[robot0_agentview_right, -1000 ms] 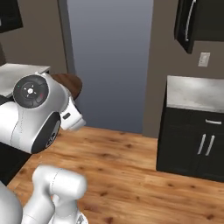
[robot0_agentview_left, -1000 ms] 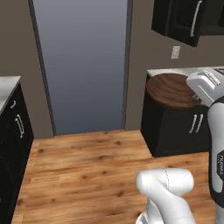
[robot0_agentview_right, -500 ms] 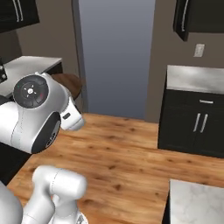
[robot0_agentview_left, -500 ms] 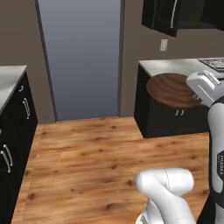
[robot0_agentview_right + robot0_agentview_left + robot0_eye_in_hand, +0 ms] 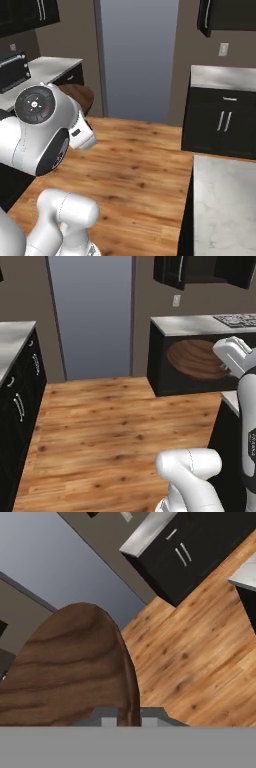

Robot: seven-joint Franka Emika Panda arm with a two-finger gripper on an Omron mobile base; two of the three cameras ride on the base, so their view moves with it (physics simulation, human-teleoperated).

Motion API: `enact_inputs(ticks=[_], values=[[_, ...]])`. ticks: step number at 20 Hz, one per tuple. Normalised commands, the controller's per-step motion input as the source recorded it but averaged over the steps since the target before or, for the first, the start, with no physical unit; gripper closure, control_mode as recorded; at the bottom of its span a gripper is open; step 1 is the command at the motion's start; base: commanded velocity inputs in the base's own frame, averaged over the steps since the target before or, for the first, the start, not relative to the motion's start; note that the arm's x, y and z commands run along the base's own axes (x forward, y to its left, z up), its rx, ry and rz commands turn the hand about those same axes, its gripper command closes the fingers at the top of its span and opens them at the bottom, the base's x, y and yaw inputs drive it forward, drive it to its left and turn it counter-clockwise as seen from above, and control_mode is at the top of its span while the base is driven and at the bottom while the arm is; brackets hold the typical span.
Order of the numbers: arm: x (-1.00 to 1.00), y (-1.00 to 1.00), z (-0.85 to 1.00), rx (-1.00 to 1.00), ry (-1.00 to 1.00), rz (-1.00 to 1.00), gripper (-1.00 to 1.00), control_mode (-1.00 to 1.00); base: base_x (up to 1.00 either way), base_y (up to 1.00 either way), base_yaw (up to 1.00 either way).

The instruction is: Take the smaller bowl and place it next to the appetizer plate on the dining counter , and place the larger bowl next to the plate with cooked food.

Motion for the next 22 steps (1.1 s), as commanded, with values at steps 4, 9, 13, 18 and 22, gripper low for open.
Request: enact_inputs(ticks=[4, 9, 13, 18, 22], values=[[0.0, 0.0, 0.0, 0.0, 0.0, 0.0, 1.0, 1.0, -0.95, -0.12, 0.0], [0.0, 0.0, 0.0, 0.0, 0.0, 0.0, 1.0, 1.0, -0.88, -0.15, 0.0], [0.0, 0.0, 0.0, 0.0, 0.0, 0.0, 1.0, 1.0, -0.83, -0.29, -0.02], [0.0, 0.0, 0.0, 0.0, 0.0, 0.0, 1.0, 1.0, -0.88, -0.36, -0.03], [0.0, 0.0, 0.0, 0.0, 0.0, 0.0, 1.0, 1.0, -0.86, -0.36, -0.03]])
